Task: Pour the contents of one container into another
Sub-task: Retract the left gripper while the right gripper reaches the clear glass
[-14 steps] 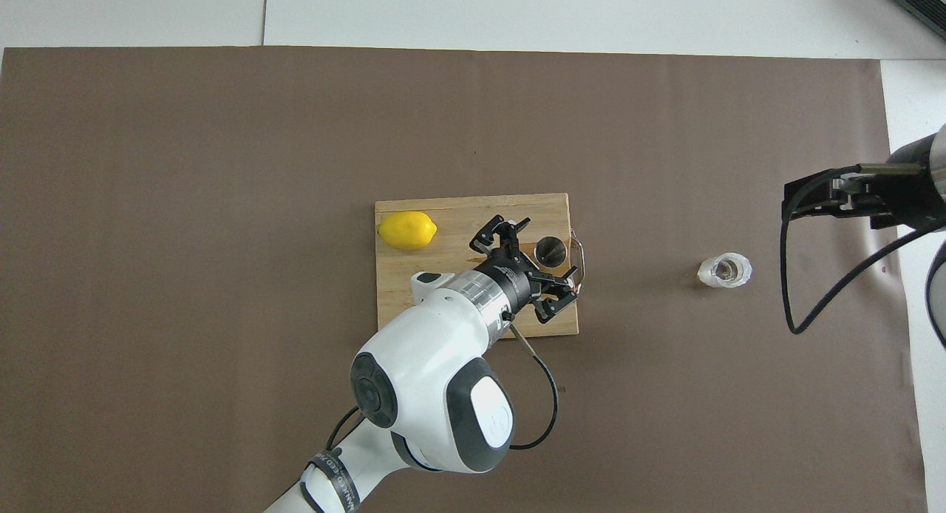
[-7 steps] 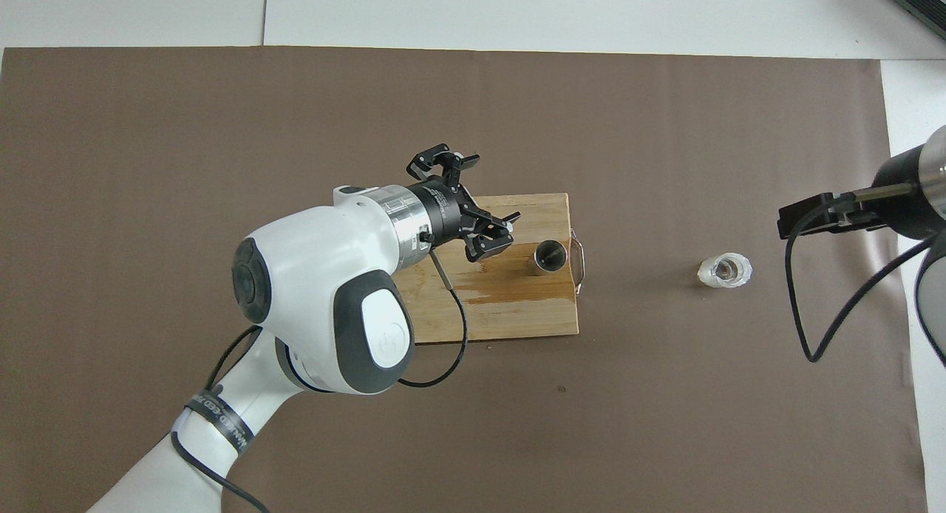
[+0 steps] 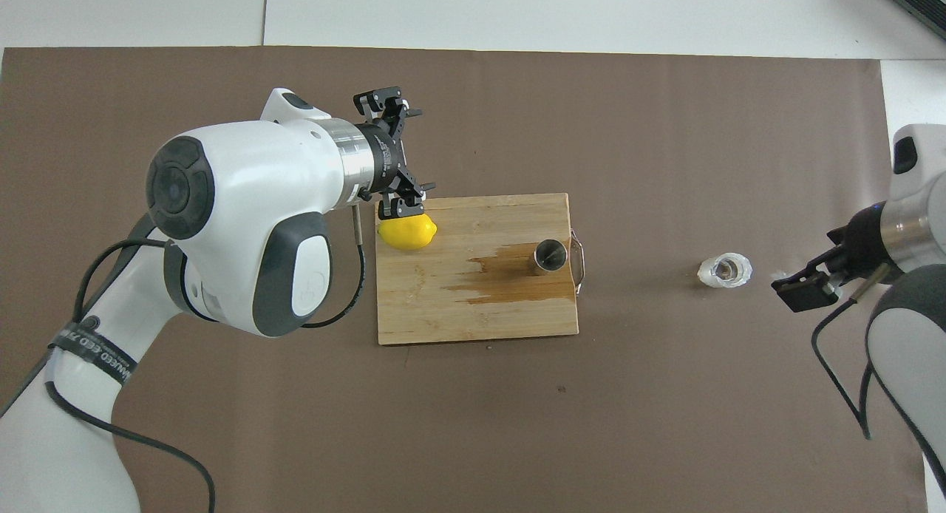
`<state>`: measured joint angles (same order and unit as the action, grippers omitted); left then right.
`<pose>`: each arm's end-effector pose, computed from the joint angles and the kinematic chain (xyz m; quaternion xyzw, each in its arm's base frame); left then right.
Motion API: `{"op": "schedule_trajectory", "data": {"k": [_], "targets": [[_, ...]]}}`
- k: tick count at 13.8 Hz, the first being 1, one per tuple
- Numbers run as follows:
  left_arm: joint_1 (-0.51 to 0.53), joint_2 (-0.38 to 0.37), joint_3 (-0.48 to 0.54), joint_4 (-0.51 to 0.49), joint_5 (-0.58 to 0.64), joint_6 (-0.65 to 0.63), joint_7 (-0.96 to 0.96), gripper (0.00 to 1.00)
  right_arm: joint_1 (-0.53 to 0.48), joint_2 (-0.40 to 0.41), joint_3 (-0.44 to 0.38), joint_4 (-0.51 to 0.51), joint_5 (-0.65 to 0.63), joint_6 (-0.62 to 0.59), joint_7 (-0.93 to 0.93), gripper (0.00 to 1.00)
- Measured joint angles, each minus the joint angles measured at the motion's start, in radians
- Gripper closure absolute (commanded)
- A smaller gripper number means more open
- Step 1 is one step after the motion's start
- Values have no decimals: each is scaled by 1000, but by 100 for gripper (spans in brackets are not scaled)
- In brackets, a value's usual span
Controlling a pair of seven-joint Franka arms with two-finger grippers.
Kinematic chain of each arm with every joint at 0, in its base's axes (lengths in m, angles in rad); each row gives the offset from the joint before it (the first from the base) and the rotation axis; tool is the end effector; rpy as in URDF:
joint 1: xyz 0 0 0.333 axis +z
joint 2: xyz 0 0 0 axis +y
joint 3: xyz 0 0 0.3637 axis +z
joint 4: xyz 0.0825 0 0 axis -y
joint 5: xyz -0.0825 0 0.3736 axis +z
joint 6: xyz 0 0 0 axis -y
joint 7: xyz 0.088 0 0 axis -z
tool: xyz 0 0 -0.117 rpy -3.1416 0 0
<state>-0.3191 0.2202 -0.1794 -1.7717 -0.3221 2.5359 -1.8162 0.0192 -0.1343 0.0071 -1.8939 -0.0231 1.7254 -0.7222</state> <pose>0.5942 -0.3090 0.5397 0.6822 0.6666 -0.0231 0.2996 0.4993 0.0110 0.5955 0.9299 0.3673 -0.0201 0.0053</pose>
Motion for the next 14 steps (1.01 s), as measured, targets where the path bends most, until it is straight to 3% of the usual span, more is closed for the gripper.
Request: {"op": "schedule_trajectory", "data": {"k": [3,7,11,14], "targets": [[65,3,1,0,11,-38,361,0,-35,-14,-2,-79,0,59,-257,0],[148,3,4,1,26,-200,846,0,-67,-13,-3,-169,0,171,-511,0],[186,-11,4,5,296,-392,1185,0,-71,13,-2,-270,0,303,-760,0],[196,-30,4,14,368,-512,1411,0,-93,87,-2,-286,65,381,-964,0]]}}
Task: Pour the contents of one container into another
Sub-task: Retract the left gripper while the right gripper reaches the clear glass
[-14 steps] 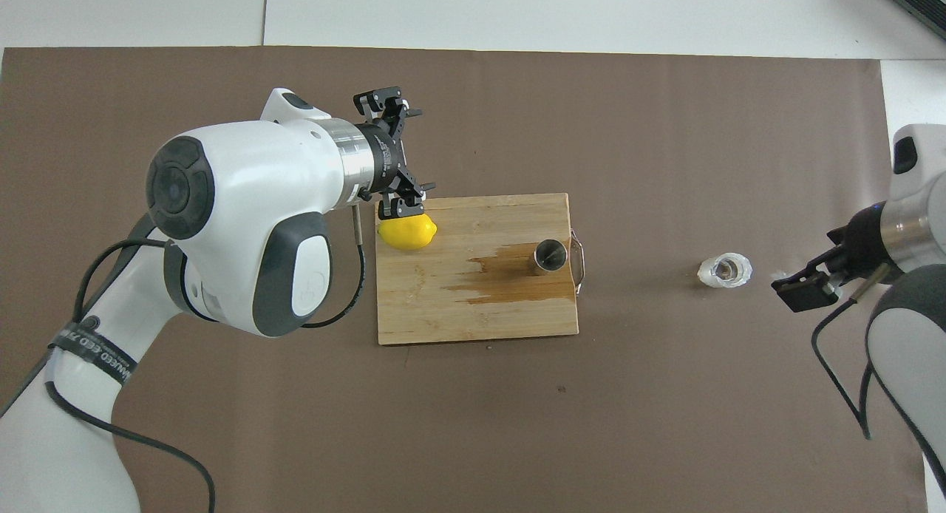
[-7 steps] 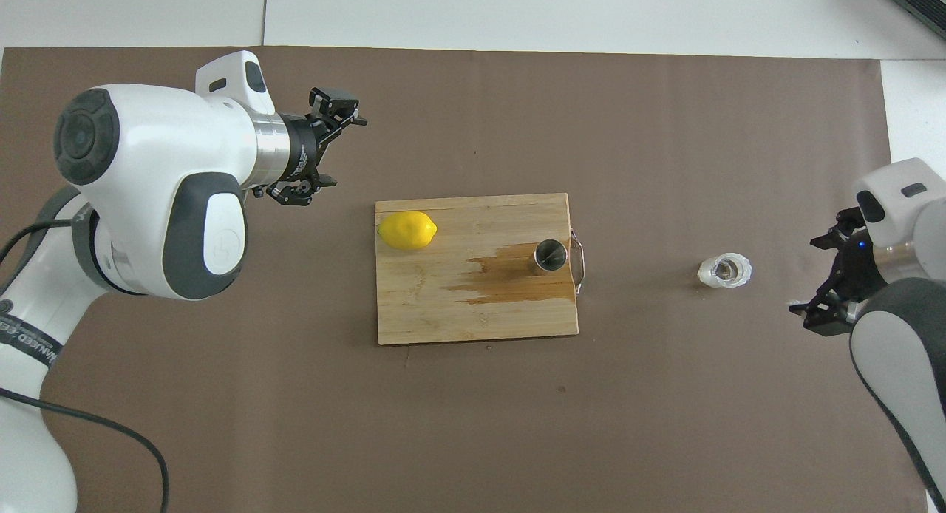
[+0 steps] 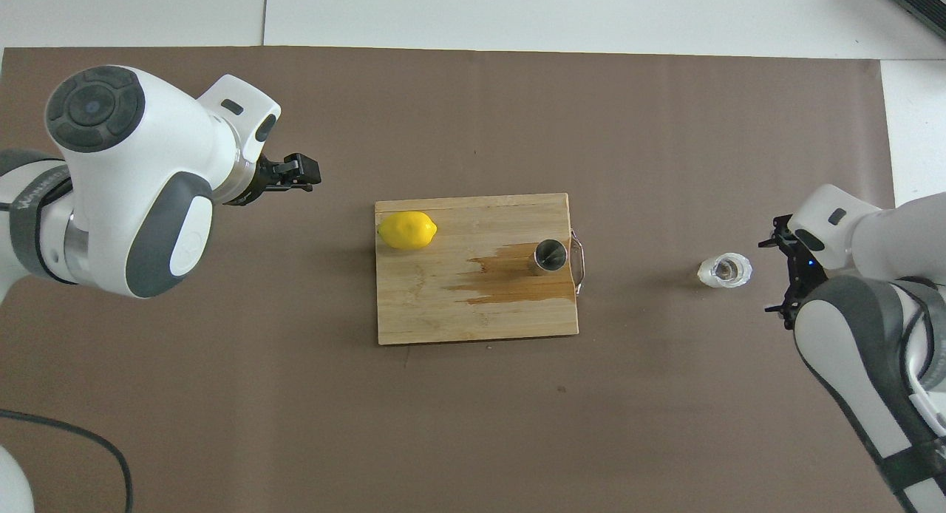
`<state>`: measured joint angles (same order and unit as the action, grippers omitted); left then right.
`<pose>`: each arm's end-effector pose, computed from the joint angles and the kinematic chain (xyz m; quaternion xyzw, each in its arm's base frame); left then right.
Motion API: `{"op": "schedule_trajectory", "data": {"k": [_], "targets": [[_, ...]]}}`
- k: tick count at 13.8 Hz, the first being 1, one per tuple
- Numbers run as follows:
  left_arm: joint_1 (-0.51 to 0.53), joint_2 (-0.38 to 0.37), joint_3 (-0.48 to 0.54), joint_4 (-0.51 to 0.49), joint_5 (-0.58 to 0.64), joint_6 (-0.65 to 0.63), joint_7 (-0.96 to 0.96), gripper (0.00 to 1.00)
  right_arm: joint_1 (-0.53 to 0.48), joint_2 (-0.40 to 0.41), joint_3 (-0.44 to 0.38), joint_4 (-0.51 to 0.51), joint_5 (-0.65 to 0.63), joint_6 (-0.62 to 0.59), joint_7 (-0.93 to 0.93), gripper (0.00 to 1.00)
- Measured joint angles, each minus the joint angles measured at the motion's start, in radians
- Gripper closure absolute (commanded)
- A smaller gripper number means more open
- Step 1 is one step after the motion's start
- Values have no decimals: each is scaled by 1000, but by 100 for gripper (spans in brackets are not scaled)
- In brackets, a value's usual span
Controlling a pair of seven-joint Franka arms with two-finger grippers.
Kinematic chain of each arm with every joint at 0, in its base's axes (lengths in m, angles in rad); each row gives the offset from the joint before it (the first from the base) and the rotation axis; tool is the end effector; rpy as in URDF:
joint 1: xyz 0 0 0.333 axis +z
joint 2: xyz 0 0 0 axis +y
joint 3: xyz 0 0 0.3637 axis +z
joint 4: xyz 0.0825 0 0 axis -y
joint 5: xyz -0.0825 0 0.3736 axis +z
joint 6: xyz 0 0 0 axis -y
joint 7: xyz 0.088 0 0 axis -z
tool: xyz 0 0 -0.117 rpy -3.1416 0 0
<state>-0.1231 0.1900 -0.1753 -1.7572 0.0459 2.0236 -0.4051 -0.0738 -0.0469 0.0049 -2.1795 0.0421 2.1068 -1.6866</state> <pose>0.5992 -0.1731 0.5057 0.9981 0.0463 0.0389 0.0094 0.5094 -0.0328 0.4518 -0.6981 -0.7157 -0.0055 0.0213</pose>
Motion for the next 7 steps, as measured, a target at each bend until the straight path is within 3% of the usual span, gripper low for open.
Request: {"op": "schedule_trajectory", "data": {"k": [3,7], "targets": [[71,-37,2,5,3,-84,200,0,-30,76,-1,0,42,86,-166,0],[163,-92,6,18,1,-200,293,0,-32,140,0,0,70,112,-192,0]]}}
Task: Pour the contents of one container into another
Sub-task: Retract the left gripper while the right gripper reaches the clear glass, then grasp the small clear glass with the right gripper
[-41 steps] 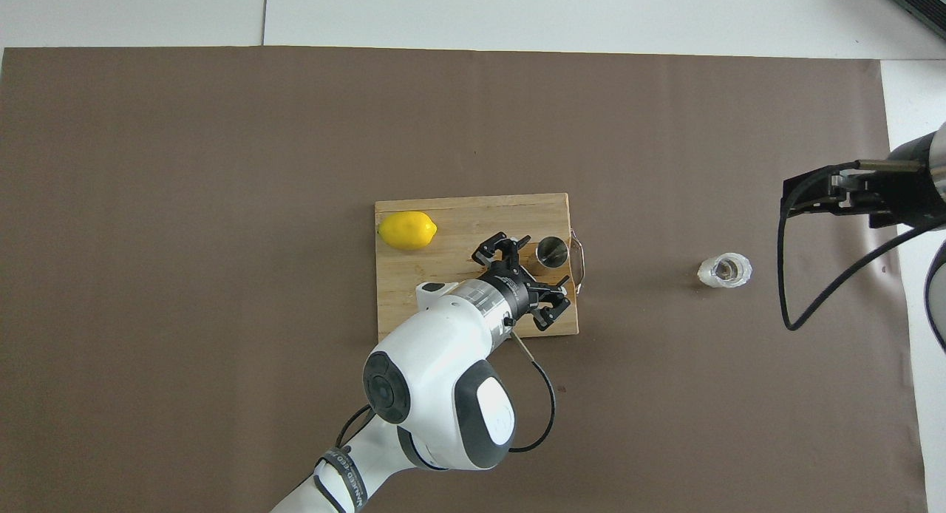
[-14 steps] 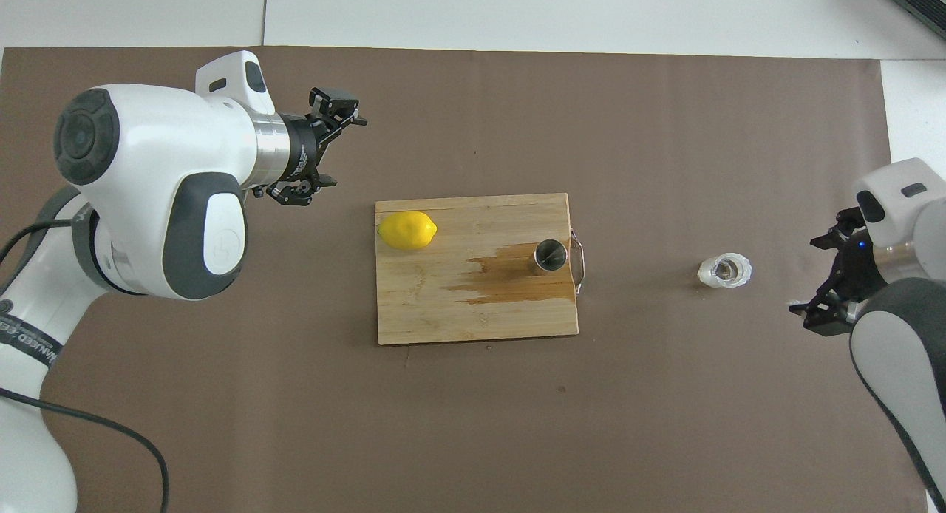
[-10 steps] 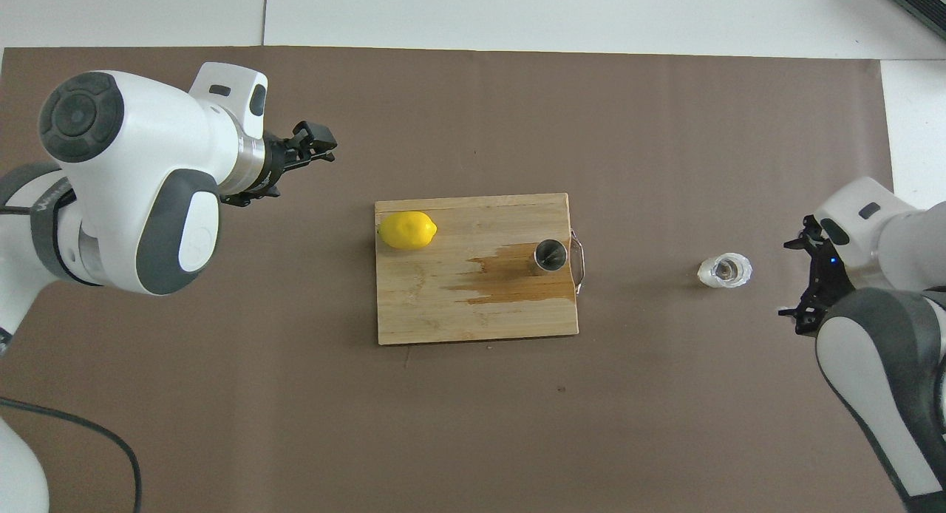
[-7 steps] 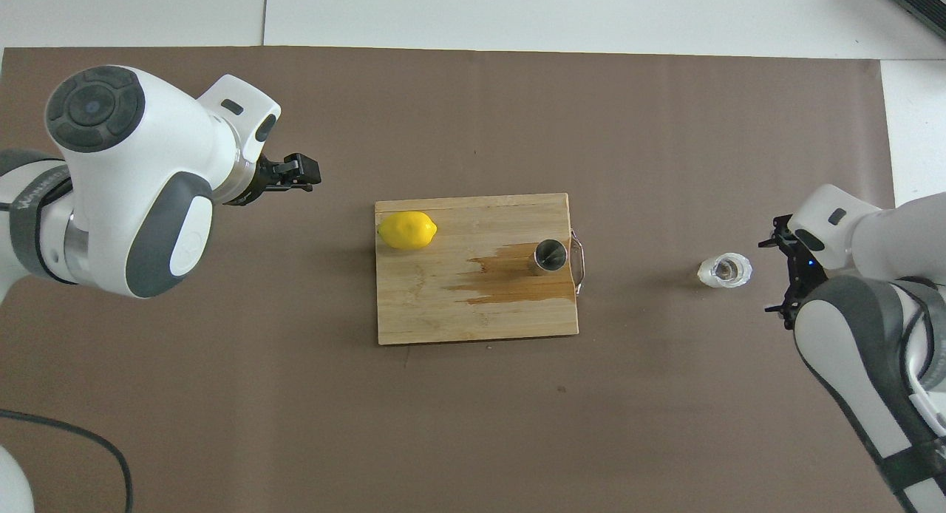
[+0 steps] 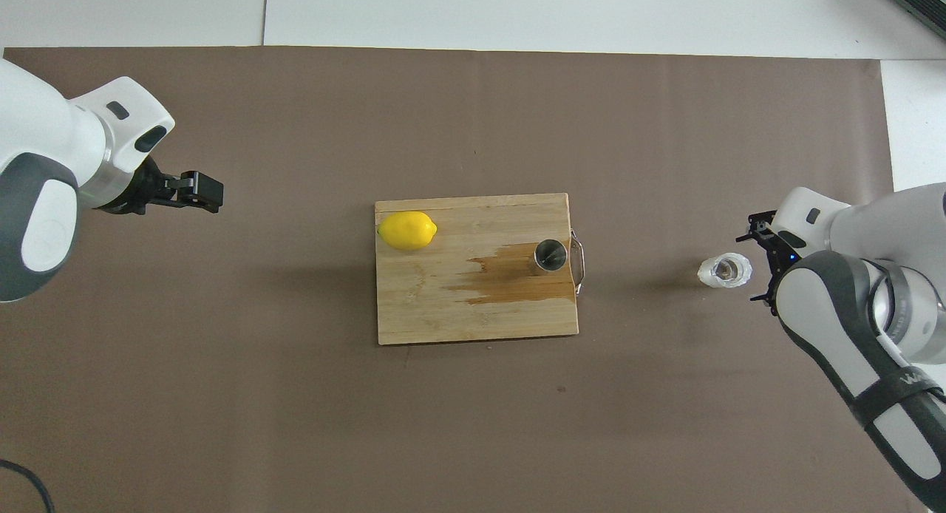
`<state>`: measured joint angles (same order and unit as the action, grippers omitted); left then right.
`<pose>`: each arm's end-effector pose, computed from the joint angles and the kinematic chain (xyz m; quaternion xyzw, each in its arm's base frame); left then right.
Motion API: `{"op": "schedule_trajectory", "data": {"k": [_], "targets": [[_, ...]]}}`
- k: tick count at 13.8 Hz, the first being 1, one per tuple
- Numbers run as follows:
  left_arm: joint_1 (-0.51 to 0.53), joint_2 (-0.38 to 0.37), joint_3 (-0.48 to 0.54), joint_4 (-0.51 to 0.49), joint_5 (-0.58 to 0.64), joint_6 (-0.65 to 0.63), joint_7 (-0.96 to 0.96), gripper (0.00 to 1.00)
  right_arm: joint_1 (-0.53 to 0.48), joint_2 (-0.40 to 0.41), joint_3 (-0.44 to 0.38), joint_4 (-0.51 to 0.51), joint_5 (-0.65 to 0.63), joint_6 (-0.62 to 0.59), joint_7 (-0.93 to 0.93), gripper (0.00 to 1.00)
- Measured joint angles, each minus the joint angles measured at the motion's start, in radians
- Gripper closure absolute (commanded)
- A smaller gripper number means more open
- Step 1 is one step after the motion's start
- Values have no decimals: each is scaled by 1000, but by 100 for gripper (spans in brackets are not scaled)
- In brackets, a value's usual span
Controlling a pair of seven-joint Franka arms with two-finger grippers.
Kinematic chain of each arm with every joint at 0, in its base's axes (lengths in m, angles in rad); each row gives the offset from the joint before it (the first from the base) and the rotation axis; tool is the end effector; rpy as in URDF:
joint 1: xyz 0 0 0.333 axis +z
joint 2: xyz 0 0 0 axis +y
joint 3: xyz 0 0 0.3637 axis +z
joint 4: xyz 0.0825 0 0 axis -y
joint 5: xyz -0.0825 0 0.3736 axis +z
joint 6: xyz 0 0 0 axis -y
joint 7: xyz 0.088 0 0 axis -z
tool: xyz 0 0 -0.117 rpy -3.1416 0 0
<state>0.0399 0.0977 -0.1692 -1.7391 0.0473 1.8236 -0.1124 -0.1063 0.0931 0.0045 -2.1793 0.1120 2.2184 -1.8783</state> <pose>0.5821 -0.0673 0.5510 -0.9998 0.0142 0.0041 0.0152 0.5340 -0.0501 0.3879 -0.6567 -0.7524 -0.0219 0.0466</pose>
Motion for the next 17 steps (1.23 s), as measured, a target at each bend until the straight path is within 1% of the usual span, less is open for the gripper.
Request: {"op": "schedule_trajectory", "data": {"k": [2,5,7,10,12,13,14,15,17], "targets": [[14,-24,1,36,-1,-88,26,0,-4,22,0,0,5,1,-10,0],[15,-49,-1,119,-6,-216,32,0,-6,38,0,-2,6,10,-20,0],[15,-62,-5,158,-10,-251,32,0,-6,45,0,-12,48,24,-41,0],[15,-76,-12,161,-13,-261,32,0,-14,69,0,-40,144,71,-131,0],[15,-75,-16,158,-13,-264,32,0,-25,88,0,-45,183,81,-172,25],[15,-75,-16,157,-16,-264,32,0,-29,92,0,-45,191,81,-179,51],[16,-75,-14,158,-33,-264,32,0,-32,92,0,-45,195,81,-180,83],[16,-76,-11,160,-55,-264,32,0,-33,92,0,-45,200,81,-180,100],[20,-78,-5,162,-74,-266,32,0,-39,89,0,-44,227,80,-182,100]]}}
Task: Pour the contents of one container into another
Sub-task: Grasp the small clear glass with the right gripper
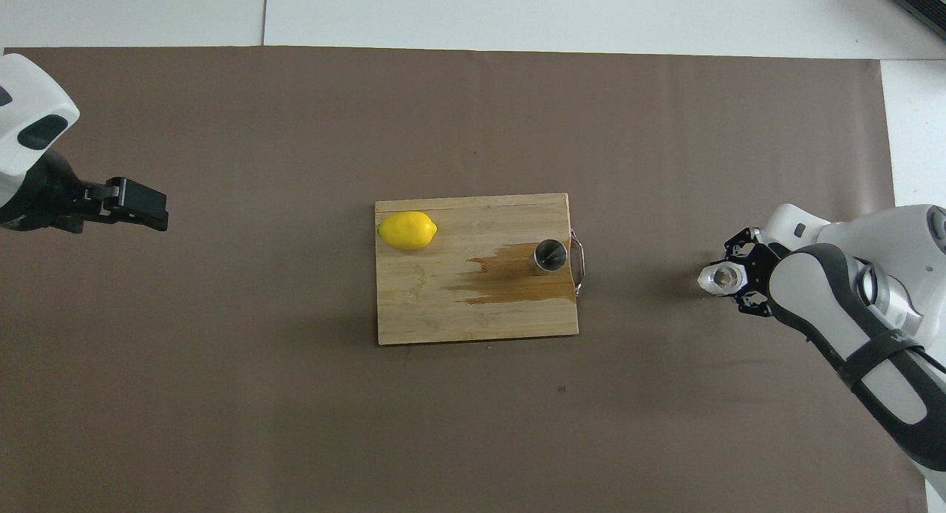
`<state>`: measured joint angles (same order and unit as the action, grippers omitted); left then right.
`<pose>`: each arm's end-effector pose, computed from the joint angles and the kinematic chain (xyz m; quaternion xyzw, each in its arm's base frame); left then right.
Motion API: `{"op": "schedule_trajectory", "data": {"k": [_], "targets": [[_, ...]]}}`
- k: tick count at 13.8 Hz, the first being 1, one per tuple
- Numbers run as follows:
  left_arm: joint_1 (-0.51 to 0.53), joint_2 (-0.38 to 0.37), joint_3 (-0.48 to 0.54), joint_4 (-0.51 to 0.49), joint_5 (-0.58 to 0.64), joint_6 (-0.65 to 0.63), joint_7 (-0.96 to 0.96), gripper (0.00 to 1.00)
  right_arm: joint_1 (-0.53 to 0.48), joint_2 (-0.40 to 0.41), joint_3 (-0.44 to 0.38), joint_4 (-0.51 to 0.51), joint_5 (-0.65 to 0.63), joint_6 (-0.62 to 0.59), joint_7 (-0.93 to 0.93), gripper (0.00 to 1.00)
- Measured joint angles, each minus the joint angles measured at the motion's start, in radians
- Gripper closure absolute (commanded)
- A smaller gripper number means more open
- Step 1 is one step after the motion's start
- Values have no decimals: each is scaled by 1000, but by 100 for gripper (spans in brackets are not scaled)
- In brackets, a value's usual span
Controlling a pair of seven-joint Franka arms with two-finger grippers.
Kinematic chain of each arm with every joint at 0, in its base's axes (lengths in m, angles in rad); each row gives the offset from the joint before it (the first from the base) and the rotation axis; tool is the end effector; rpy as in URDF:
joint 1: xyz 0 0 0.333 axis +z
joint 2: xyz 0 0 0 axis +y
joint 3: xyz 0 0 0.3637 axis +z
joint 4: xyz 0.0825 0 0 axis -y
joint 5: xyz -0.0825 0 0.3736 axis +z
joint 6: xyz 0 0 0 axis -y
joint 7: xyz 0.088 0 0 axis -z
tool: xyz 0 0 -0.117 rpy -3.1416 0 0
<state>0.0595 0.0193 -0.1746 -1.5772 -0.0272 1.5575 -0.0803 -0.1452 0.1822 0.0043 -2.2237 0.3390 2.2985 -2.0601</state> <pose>0.5445 -0.0651 0.6478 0.9995 -0.0173 -0.0207 0.0133 0.5311 -0.0657 0.3295 -0.6621 -0.7378 -0.0831 0.1016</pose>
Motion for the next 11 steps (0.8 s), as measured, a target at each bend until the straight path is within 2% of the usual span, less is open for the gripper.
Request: {"op": "schedule_trajectory", "data": {"k": [6,11], "targets": [[11,-34,0,1,-5,-8,46,0,-13,-13,4,16,95,-26,3,100],[12,-35,-1,-1,-5,-16,71,0,29,-130,20,50,96,-113,203,100]]}}
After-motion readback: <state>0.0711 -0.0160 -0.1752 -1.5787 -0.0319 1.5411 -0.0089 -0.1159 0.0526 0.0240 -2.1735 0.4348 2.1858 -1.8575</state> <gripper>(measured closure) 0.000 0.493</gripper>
